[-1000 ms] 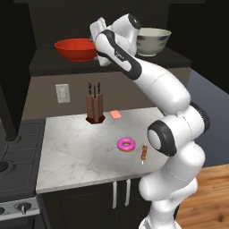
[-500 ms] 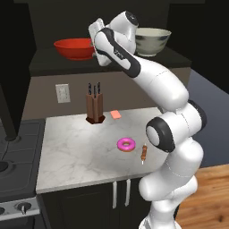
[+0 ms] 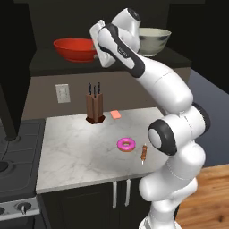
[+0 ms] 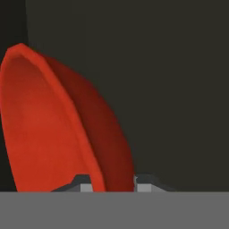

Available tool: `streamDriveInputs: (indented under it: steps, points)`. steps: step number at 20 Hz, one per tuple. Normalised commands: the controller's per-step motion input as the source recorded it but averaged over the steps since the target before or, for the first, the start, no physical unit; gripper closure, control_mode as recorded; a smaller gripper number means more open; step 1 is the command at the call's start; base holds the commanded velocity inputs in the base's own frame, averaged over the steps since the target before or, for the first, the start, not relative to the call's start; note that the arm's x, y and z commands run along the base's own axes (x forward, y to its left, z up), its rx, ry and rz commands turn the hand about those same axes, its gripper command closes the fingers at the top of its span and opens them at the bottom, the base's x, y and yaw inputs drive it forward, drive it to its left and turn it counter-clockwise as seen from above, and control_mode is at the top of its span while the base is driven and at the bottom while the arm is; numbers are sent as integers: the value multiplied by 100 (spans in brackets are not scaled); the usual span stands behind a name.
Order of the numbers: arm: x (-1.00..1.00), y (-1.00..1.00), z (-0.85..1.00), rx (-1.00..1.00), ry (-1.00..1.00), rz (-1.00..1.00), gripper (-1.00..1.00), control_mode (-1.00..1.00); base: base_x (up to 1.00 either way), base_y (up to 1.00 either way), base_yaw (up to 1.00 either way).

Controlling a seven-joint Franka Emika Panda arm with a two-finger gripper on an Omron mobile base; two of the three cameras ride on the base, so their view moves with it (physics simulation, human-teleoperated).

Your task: Pick both bowls and place them on the counter. Then place the donut in one bowl and place the kebab skewer in the other bowl.

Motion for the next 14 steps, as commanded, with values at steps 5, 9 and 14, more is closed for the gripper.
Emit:
streamDriveInputs:
  steps: [5, 9, 14]
  points:
    - [-81, -6, -2, 0, -1, 0, 100, -100, 0, 0, 0]
    - [-93, -12, -1, 0, -13, 0, 100, -100, 0, 0, 0]
    - [-94, -22, -7, 0, -22, -1, 100, -100, 0, 0, 0]
